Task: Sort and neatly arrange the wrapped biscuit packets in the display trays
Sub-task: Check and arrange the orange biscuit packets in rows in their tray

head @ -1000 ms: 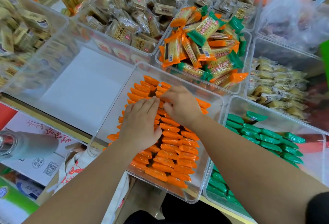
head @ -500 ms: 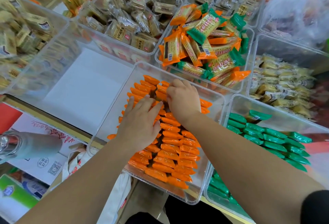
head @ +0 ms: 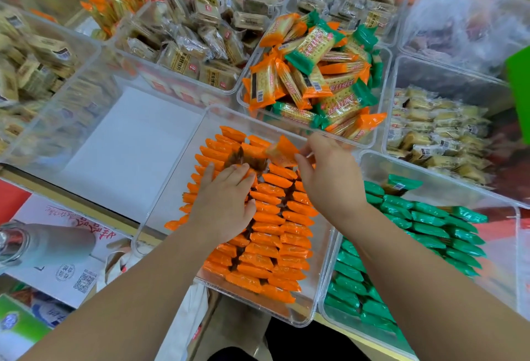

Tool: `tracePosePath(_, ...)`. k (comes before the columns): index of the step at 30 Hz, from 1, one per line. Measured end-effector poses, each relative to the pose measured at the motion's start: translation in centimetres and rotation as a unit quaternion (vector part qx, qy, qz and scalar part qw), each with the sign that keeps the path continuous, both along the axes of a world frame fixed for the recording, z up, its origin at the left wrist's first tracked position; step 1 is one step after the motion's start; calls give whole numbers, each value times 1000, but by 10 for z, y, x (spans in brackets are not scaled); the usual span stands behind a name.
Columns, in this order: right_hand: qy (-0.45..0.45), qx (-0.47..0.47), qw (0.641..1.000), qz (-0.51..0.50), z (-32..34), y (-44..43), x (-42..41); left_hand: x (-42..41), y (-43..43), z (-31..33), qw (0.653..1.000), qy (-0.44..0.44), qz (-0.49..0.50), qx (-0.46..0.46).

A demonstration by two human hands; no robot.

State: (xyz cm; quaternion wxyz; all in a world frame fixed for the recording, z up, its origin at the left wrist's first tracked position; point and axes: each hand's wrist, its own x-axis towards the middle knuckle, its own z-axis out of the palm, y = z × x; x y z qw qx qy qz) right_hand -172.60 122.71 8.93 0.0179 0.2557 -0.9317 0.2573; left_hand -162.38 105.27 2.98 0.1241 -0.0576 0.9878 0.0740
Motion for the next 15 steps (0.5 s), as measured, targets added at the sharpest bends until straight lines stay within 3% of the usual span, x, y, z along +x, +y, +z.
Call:
tracePosePath(7, -91, -92, 990, -47, 13, 27, 23, -7, 5, 10, 1000, -10, 9, -10)
tracePosePath(10, -170, -138, 973, -75, 22, 38, 34, -1, 6, 16, 1000, 7, 16, 22)
tracePosePath(13, -281, -213, 931, -93, 33, 49, 46, 18, 12, 32, 989, 78, 54, 111)
tracePosePath(15, -347, -272, 891, -102, 44, 56, 57, 34, 23, 54, 956, 117, 137, 232)
